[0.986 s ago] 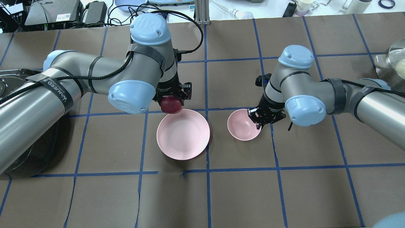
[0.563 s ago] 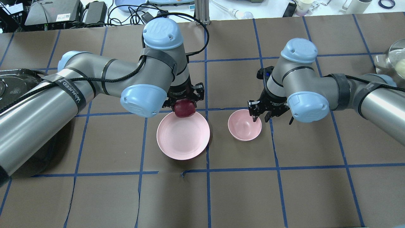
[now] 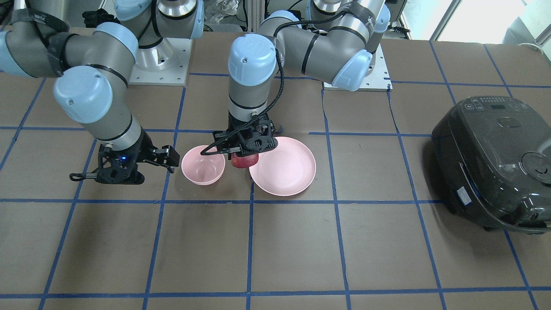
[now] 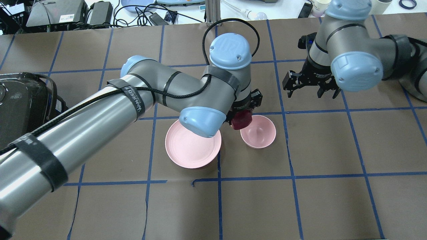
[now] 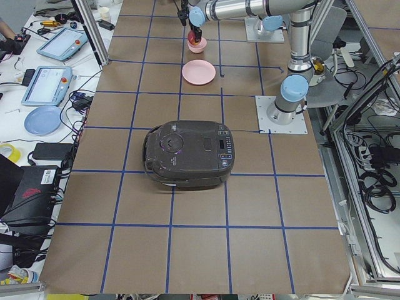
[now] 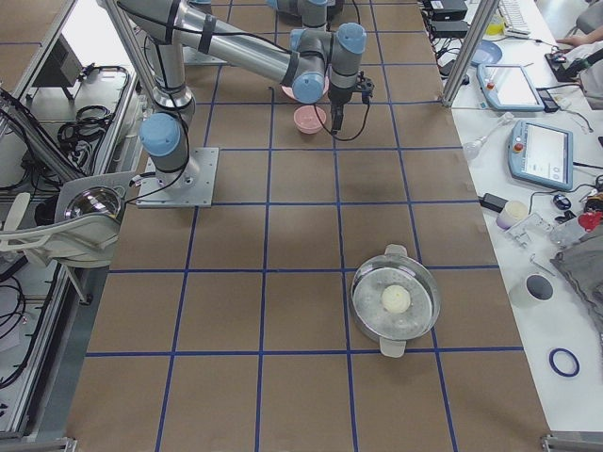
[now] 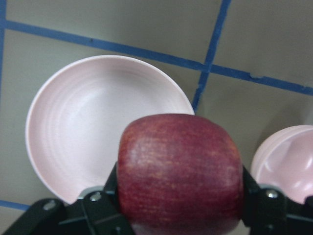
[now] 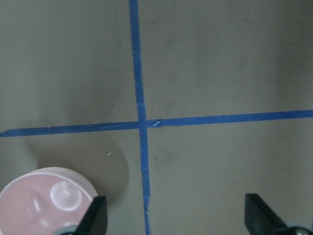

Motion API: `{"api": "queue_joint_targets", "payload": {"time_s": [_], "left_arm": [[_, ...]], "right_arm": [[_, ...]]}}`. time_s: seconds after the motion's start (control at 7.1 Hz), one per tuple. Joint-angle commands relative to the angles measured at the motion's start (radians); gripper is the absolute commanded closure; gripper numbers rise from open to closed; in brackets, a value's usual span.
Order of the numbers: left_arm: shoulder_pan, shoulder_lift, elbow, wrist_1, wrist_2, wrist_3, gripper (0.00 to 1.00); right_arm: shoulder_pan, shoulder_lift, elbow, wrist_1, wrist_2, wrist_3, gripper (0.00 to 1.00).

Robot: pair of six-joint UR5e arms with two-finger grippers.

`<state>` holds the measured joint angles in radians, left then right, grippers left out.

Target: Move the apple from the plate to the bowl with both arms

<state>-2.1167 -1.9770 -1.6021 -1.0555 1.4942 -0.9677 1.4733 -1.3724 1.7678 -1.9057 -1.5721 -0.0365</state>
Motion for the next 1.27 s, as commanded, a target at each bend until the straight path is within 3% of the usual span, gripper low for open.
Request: {"api": "queue_joint_targets", "payload": {"time_s": [0.0,0.56,0.7,0.85,1.13], "left_arm": [[-0.072,-0.083,0.040,0.017,0.001,-0.091,1.00],[-0.080,-0.154,0.036,0.066,0.000,-0.076,1.00],[-0.082,-0.154,0.039,0.057,0.001,-0.075,0.85],[-0.080,-0.158,0.042,0.064,0.004,-0.054,0.01],[-0.074,-0.119,0.045,0.057,0.012,0.025,0.00]], "right_arm": [[-0.106,-0.042,-0.016,0.072,-0.013,-0.093,0.00],[-0.137,-0.063,-0.016,0.079,-0.014,-0.123,0.00],[-0.136,-0.068,-0.016,0.079,-0.014,-0.123,0.00],[-0.137,-0.070,-0.018,0.077,-0.014,-0.123,0.00],[-0.134,-0.077,-0.056,0.098,-0.017,-0.121,0.00]]}}
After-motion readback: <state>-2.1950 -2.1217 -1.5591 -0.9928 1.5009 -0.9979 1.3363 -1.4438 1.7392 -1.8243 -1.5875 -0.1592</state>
